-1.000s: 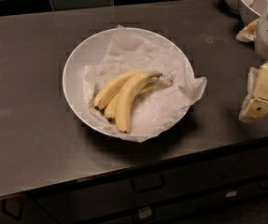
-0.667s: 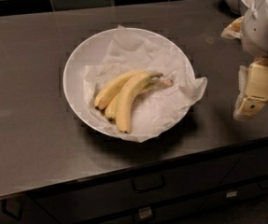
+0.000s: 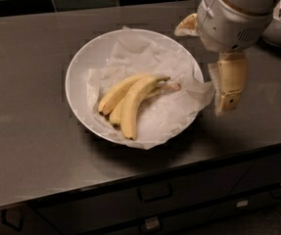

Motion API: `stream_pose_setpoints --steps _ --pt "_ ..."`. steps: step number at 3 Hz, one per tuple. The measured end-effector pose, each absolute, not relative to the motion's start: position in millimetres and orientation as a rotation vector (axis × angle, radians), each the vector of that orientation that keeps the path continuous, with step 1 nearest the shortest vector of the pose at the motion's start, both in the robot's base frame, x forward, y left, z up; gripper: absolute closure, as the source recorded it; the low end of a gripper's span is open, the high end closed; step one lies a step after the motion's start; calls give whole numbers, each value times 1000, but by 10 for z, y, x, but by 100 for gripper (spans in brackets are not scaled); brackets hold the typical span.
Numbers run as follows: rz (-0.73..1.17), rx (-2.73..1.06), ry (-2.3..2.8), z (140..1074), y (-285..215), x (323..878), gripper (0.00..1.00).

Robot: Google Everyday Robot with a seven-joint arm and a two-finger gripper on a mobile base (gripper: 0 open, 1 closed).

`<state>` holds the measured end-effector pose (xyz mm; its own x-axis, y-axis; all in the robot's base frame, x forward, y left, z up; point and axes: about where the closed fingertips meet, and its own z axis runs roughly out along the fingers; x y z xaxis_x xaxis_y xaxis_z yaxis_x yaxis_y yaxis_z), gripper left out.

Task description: Pick banana from white bowl

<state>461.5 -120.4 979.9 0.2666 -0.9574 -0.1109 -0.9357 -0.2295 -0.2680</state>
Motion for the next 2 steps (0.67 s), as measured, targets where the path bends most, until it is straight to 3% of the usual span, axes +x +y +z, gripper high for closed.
stream_pose_setpoints --steps 2 --pt "-81 -2354 1667 9713 -924 4742 0"
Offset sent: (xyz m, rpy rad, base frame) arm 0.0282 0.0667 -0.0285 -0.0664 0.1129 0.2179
